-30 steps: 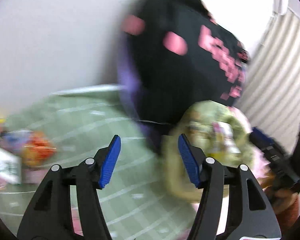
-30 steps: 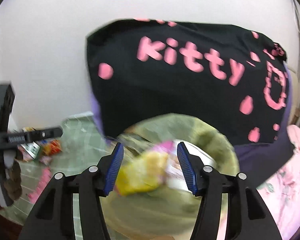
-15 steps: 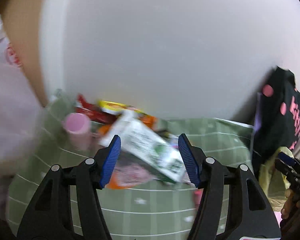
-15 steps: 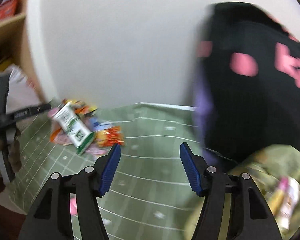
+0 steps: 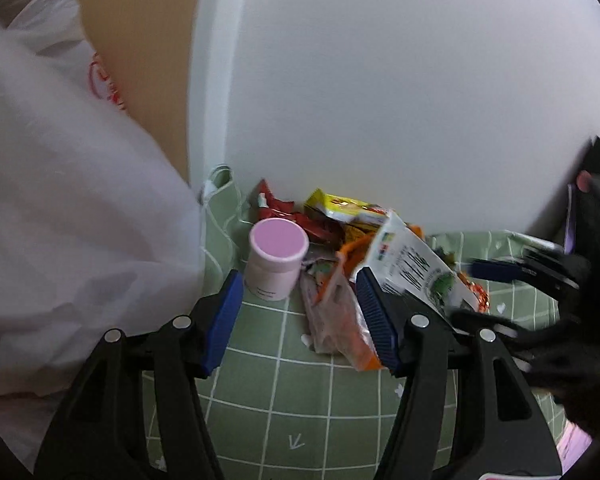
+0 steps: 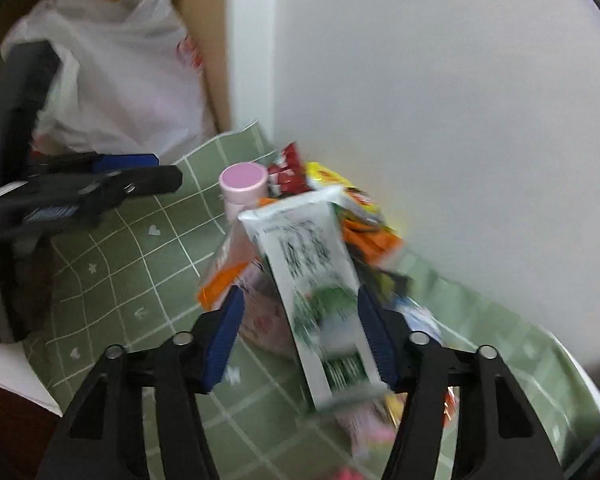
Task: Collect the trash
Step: 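Grasp the red candy wrapper with the right tool while the left tool grasps a silver wrapper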
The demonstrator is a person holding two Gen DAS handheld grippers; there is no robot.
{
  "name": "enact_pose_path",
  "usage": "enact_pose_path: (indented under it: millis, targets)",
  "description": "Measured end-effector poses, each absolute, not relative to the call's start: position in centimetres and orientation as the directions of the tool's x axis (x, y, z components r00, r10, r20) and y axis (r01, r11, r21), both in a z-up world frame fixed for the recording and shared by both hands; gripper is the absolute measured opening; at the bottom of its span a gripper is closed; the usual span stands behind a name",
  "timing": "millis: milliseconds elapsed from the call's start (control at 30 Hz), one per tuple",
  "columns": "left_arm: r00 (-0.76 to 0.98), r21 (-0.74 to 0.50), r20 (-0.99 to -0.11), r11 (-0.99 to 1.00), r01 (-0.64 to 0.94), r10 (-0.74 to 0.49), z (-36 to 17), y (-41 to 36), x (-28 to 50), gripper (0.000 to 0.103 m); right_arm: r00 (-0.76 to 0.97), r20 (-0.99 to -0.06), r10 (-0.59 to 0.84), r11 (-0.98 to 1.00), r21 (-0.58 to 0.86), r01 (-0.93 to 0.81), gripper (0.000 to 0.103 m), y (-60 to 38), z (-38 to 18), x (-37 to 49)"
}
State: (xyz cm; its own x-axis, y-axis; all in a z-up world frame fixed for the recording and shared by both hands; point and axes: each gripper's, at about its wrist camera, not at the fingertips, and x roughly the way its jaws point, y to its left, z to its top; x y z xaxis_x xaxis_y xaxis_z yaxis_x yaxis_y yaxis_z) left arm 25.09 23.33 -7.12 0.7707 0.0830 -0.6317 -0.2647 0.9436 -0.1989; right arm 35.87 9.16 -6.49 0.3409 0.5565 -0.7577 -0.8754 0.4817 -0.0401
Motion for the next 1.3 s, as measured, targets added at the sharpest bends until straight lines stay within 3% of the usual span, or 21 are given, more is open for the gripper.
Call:
enact_pose_path:
  millis: [200,433,533,633,833,900,933,1033,1167,1300]
  targets:
    - [0.803,-0.244,-0.594,0.943,-0.228,0.04,-6.0,23.9,25.2,0.056,0.441,-0.776,0.451,0.464,-0.219,-0.858,0.049,12.5,-8.5,38.0]
    - [0.787,-0.317,-0.614,0.932,-0.175,-0.061,-7.0,23.3,28.0,0.056,0.398,-0.8,0.449,0.59,-0.069,-0.804,0.049,6.8,-8.5,40.3]
    - [0.754,-0.291,-0.653,0.944,-0.157,-0.076,-8.3,21.9,29.6,0.056,0.401,-0.787,0.468,0.642,-0.009,-0.767,0.037,3.3,-8.1,40.0]
    - [0.739,-0.296,-0.667,0.945,-0.139,-0.1,-8.7,20.9,31.1,0.056,0.412,-0.789,0.456,0.665,-0.006,-0.747,0.016,1.7,-7.8,39.4]
    - [0.799,-0.292,-0.596,0.949,-0.123,-0.08,-5.7,20.7,34.2,0.056,0.408,-0.755,0.513,0.711,0.108,-0.694,0.017,-1.9,-6.8,37.8]
    - [0.812,-0.295,-0.581,0.944,-0.15,-0.052,-4.8,20.9,35.1,0.056,0.45,-0.719,0.53,0.732,0.12,-0.671,0.025,-3.3,-5.6,36.9]
    - [0.826,-0.302,-0.562,0.94,-0.162,-0.038,-4.1,21.0,35.3,0.056,0.466,-0.711,0.526,0.741,0.114,-0.662,0.038,-4.1,-5.2,36.6]
    - [0.841,-0.279,-0.541,0.945,-0.17,-0.008,-2.9,20.8,35.9,0.056,0.514,-0.693,0.506,0.768,0.09,-0.634,0.04,-6.4,-4.5,36.0]
    - [0.767,-0.163,-0.641,0.973,-0.164,0.022,-3.8,19.4,38.7,0.056,0.546,-0.704,0.454,0.815,0.081,-0.573,0.04,-8.5,-5.1,36.3]
    - [0.72,-0.175,-0.693,0.959,-0.223,0.041,-6.4,19.6,41.7,0.056,0.557,-0.704,0.441,0.838,0.099,-0.537,0.04,-8.5,-5.9,36.3]
